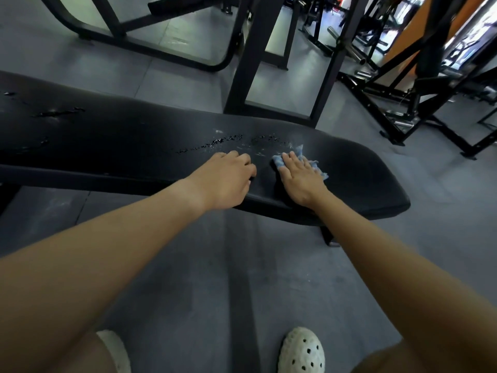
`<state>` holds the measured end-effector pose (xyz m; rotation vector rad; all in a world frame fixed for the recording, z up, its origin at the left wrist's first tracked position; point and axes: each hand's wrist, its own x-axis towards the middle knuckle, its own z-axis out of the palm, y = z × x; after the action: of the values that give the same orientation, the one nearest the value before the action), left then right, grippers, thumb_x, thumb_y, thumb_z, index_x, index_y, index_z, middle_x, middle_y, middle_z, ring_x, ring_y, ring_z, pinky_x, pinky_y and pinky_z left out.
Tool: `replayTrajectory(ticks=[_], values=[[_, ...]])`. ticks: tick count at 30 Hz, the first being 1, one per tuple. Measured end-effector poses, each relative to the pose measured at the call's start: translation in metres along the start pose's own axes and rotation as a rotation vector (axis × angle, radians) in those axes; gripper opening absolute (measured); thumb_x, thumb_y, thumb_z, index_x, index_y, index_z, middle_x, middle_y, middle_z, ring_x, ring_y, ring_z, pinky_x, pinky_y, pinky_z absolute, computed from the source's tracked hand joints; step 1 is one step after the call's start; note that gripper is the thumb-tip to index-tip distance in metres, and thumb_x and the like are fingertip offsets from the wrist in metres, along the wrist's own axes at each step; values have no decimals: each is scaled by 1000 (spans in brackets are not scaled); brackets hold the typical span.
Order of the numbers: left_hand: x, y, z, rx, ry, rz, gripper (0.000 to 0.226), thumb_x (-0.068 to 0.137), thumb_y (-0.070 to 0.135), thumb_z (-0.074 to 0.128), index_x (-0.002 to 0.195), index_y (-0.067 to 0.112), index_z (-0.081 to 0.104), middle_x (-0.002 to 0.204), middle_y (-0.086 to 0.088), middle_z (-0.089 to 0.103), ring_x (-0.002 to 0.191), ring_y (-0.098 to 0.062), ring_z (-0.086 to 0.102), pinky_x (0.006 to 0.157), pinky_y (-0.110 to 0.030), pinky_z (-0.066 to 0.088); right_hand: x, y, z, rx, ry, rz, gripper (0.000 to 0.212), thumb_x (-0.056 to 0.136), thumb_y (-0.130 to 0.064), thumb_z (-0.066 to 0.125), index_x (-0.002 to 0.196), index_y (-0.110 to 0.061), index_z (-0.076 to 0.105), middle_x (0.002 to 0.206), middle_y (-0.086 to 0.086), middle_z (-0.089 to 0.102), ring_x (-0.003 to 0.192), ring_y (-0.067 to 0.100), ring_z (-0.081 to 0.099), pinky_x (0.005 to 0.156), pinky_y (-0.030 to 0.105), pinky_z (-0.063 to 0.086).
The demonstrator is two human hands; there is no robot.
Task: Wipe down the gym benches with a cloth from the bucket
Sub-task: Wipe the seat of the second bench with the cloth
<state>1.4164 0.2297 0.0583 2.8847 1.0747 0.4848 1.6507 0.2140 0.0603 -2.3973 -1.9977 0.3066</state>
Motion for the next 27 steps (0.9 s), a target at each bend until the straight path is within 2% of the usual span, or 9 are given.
replayTrajectory(ticks=[3, 7, 10, 15, 18, 20, 27], values=[[3, -3, 0, -22, 12, 15, 32, 102, 31, 45, 126, 22, 64, 123, 1, 59, 110, -21, 54, 99, -41, 45, -12, -10, 4, 13, -10, -41, 57, 108, -48, 13, 162, -31, 7, 170, -6, -2, 156, 24, -7, 124, 49, -3], [9, -10, -1, -36, 48, 14, 31, 101, 31, 46, 124, 22, 65, 124, 1, 57, 111, -20, 52, 98, -41, 46, -38, -4, 5, 14, -34, -179, 56, 108, -49, 15, 162, -34, 8, 169, -11, -2, 156, 17, -10, 125, 42, -5], [15, -15, 2, -36, 56, -13, 31, 102, 31, 46, 124, 22, 65, 125, 1, 59, 111, -21, 54, 97, -42, 46, -32, 0, 3, 17, -20, -192, 55, 108, -49, 17, 162, -34, 12, 169, -12, 1, 156, 15, -7, 126, 42, -3], [17, -16, 5, -37, 54, -29, 33, 103, 31, 42, 125, 22, 65, 122, 3, 62, 107, -20, 56, 96, -41, 46, 26, 3, -7, 33, -19, -76, 53, 108, -45, 17, 161, -36, 15, 169, -9, 4, 156, 19, -3, 125, 48, -2], [18, -15, 3, -36, 60, -29, 32, 103, 30, 42, 123, 21, 65, 119, 3, 62, 105, -19, 55, 94, -40, 47, 50, -6, -9, 56, -8, 44, 54, 108, -43, 16, 161, -35, 13, 170, -8, 2, 157, 22, -3, 125, 50, -3], [19, -15, 1, -36, 63, -30, 30, 102, 30, 43, 121, 21, 66, 117, 3, 62, 104, -19, 55, 92, -39, 47, 51, -14, -8, 65, -11, 61, 55, 108, -43, 15, 162, -33, 11, 170, -8, 0, 156, 24, -6, 124, 50, -4], [25, -15, -2, -12, 43, -31, 25, 102, 30, 44, 117, 23, 64, 113, 3, 59, 101, -20, 54, 87, -38, 46, -12, -2, -5, 25, -78, -246, 53, 109, -47, 19, 161, -38, 12, 169, -13, 1, 155, 14, -9, 126, 44, -4]])
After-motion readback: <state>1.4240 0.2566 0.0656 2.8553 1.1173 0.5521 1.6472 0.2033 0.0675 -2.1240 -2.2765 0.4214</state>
